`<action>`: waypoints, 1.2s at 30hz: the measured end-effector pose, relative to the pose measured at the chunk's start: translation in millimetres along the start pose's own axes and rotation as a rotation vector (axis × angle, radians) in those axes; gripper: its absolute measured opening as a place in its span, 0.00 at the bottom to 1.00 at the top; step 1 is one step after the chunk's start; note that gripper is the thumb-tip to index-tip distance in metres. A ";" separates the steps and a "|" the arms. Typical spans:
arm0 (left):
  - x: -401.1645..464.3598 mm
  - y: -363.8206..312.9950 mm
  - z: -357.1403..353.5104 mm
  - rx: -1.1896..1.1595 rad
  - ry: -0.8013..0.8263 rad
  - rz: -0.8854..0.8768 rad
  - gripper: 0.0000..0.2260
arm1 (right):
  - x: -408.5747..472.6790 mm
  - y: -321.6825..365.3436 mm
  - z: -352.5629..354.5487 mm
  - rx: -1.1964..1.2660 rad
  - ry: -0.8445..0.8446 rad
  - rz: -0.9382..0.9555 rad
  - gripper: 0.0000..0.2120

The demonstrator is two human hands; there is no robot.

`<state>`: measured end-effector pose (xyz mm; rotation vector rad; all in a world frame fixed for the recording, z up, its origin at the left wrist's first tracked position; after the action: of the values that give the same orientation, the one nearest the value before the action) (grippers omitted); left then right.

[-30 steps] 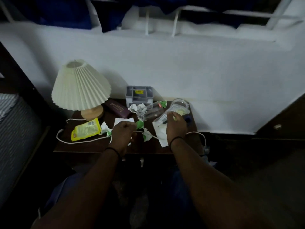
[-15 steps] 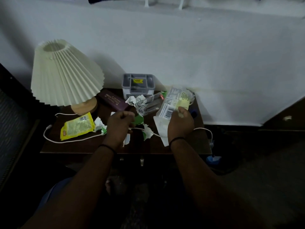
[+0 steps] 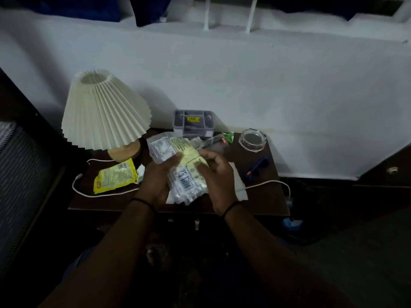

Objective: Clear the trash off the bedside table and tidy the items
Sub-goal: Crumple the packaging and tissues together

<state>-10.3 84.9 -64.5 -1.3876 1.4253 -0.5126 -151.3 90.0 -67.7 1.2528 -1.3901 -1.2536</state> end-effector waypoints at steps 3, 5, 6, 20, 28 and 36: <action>5.0 -7.7 13.5 -0.074 -0.100 -0.040 0.17 | 8.1 -5.8 9.6 -0.006 -0.111 -0.067 0.07; 9.5 -13.6 21.9 -0.072 -0.180 -0.085 0.18 | 15.9 -10.7 21.3 -0.179 -0.220 -0.039 0.06; 12.0 -14.7 25.1 -0.068 -0.212 -0.103 0.17 | 19.8 -13.4 27.4 -0.328 -0.252 -0.012 0.06; 7.2 -9.5 26.8 0.235 -0.120 0.044 0.18 | 29.0 -41.8 19.9 -1.072 0.035 0.083 0.13; 9.3 -3.5 24.3 0.267 -0.104 0.067 0.17 | 46.2 -46.3 3.3 -1.138 0.045 0.060 0.18; 13.7 1.3 25.0 0.245 -0.087 0.085 0.17 | 49.1 -46.0 5.2 -1.233 -0.015 0.000 0.12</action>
<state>13.4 81.3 -80.0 -1.1366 1.2982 -0.5456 -156.7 42.4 -115.1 0.3591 -0.3817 -1.6799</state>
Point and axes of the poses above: each hand's wrist, its own x-axis towards the middle knuckle, its own z-axis out of the back of the hand, y = z × x, the point moved 1 cm from there along x, towards the middle knuckle, and after that the axes turned 2 degrees about -y, right-handed, at the moved point
